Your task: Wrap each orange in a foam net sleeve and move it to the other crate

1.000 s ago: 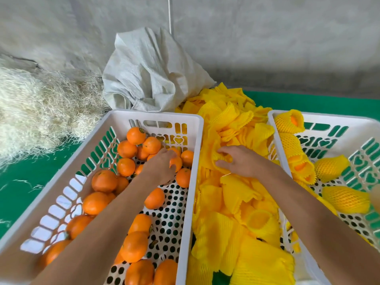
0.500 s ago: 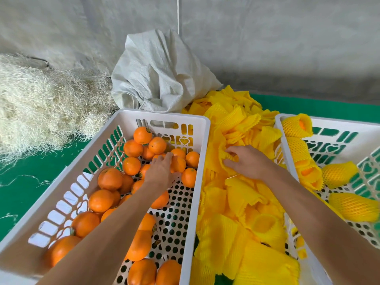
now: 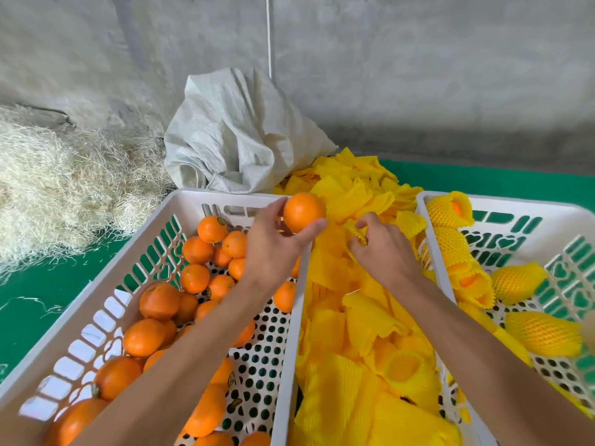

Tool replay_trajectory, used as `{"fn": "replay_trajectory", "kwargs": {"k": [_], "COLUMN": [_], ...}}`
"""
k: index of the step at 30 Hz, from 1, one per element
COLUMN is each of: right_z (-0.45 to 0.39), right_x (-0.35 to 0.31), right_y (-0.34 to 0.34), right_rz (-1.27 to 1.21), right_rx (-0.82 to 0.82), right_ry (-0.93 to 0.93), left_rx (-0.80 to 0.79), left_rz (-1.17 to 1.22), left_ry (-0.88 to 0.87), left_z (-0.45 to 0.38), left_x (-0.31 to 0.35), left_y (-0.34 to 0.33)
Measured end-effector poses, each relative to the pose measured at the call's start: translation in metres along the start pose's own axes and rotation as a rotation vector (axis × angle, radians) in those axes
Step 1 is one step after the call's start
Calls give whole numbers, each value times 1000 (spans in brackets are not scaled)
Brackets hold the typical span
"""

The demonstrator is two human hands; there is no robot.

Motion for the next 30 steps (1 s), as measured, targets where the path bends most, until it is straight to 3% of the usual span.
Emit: {"fn": "replay_trajectory", "kwargs": {"k": [3, 8, 14, 19, 25, 30], "right_z": [2, 10, 22, 18, 16, 24], "right_x": [-7, -17, -33, -38, -36, -47], "right_y": [-1, 16, 44, 30, 29, 57], "right_rz": [8, -231, -223, -391, -487, -498], "right_rx": [-24, 22, 225, 131, 163, 375], "right_ry": [8, 22, 180, 211, 198, 238], "left_rx": [-203, -300, -376, -273, -117, -13], "left_rz": [313, 371, 437, 511, 456, 287], "left_ry": [166, 135, 90, 94, 118, 118], "left_z": [26, 29, 29, 23, 15, 6], "left_x": [1, 2, 4, -5, -19, -29], "left_y": [-46, -58, -54, -44, -24, -15]}}
Point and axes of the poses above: each hand's wrist, its own z-axis away from the middle knuckle, its own y-axis out of the back of the hand, x = y × z, the point moved 8 cm from there along -z, towards the middle knuckle, and after that the axes turned 6 degrees about z, right-handed, at the moved point
